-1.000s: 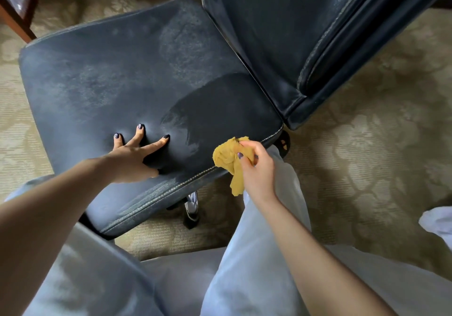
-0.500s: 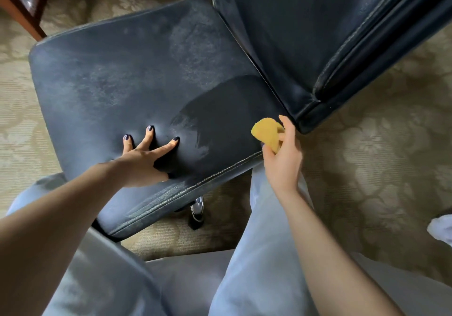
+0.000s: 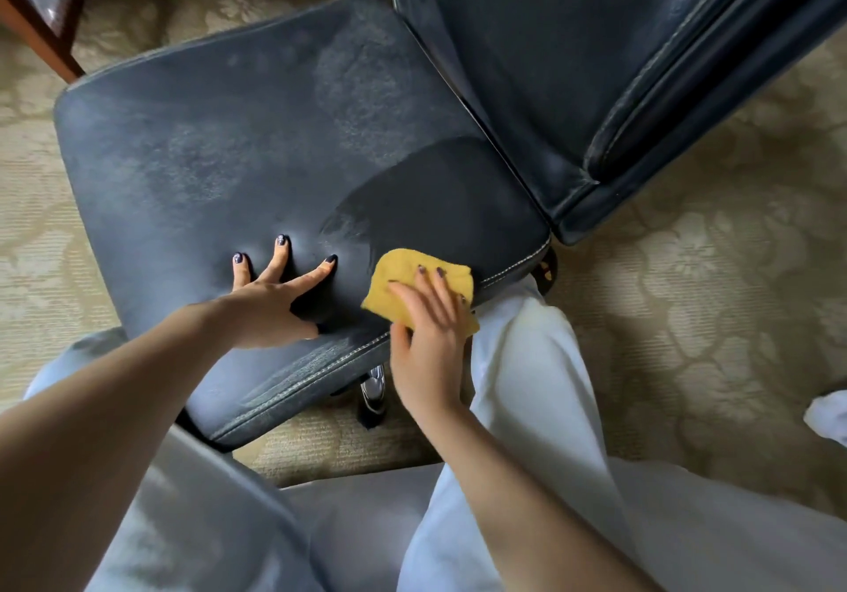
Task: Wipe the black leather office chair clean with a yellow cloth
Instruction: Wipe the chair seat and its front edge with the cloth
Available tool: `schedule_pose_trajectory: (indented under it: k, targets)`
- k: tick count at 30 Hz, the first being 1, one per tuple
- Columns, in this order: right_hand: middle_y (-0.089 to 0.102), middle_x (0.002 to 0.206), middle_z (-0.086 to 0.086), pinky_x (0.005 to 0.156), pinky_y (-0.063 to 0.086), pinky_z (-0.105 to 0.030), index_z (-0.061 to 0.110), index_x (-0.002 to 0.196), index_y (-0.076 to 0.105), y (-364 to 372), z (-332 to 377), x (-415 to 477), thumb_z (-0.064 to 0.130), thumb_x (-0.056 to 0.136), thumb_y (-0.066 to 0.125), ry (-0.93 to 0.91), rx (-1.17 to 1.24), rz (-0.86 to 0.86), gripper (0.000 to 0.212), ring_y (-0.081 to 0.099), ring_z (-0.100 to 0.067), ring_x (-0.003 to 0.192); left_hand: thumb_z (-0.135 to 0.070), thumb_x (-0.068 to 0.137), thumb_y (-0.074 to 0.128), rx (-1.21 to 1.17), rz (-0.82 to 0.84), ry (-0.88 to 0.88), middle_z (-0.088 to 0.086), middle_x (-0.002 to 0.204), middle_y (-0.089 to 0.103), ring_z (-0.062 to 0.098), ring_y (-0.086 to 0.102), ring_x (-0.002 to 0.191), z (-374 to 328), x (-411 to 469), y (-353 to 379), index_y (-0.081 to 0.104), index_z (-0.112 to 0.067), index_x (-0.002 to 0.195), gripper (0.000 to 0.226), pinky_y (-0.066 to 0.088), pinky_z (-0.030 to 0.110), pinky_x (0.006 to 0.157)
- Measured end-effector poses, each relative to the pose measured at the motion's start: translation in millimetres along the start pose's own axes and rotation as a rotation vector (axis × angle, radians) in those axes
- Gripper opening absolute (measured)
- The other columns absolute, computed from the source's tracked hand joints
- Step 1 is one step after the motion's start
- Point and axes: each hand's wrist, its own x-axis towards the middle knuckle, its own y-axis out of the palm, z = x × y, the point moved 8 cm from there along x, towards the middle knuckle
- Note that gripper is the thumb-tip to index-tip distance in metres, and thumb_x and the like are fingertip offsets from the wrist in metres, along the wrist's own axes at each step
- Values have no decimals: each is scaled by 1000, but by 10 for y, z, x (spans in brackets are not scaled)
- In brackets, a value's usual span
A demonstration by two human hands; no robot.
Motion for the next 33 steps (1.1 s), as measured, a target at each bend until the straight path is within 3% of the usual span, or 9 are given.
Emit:
schedule_pose_trajectory:
  k: [5,8,12,18,20,23,27,31,33]
  targets:
    - [52,138,9,113,17,-55,30,122,59,87,79,-95,28,87,43,-316,-301,176,39,37,-16,136,-43,93,48,49,-18,0,4,154,-30,49,-20,138,-28,-16,1,-15,-52,141,79,7,49,115]
    - [58,129,11,113,21,-50,31,121,59,-26,24,58,30,86,42,-474,-443,153,39,46,-14,129,-45,92,50,15,-21,-5,-1,154,-30,50,-19,138,15,17,19,-14,-54,140,81,10,50,114]
    - [65,119,9,108,31,-44,27,112,65,-174,-75,272,25,86,47,-472,-474,50,32,55,-15,119,-43,92,51,-8,-36,-4,-2,154,-29,50,-19,138,14,32,22,-11,-56,140,80,12,48,114]
    - [66,117,1,102,33,-38,19,114,64,-517,-564,593,23,83,53,-241,-456,-59,33,57,-21,115,-47,90,53,-17,-47,0,-3,154,-28,51,-17,138,35,67,32,-11,-58,139,81,11,50,114]
    - [66,115,-6,97,40,-40,13,114,63,-652,-755,700,20,84,56,-147,-431,-100,31,59,-28,111,-47,90,52,-5,-47,1,-2,154,-29,51,-17,138,31,70,32,-11,-57,139,81,10,50,114]
    - [60,127,-11,92,47,-40,13,127,55,-833,-1038,799,15,93,55,138,-258,-64,34,55,-33,116,-46,90,53,-28,-44,0,-4,154,-29,49,-19,138,32,73,35,-10,-58,140,81,13,50,114]
    - [58,125,-17,77,39,-31,23,139,39,-872,-1425,744,21,101,41,566,-22,-59,38,55,-37,109,-45,91,53,-42,-41,-3,-6,153,-30,48,-19,138,40,78,43,-10,-58,139,80,15,50,113]
    - [58,125,-17,83,41,-34,25,138,37,-801,-1367,635,19,100,39,640,3,-61,38,54,-38,111,-44,91,53,-41,-40,-5,-6,153,-31,49,-19,138,55,99,51,-10,-59,138,80,15,49,113]
    - [63,115,-11,85,46,-38,42,131,34,-716,-1264,498,29,98,37,613,-99,-46,35,59,-37,103,-41,91,54,-52,-37,-8,-7,153,-31,48,-20,138,55,105,56,-9,-59,139,81,15,49,113]
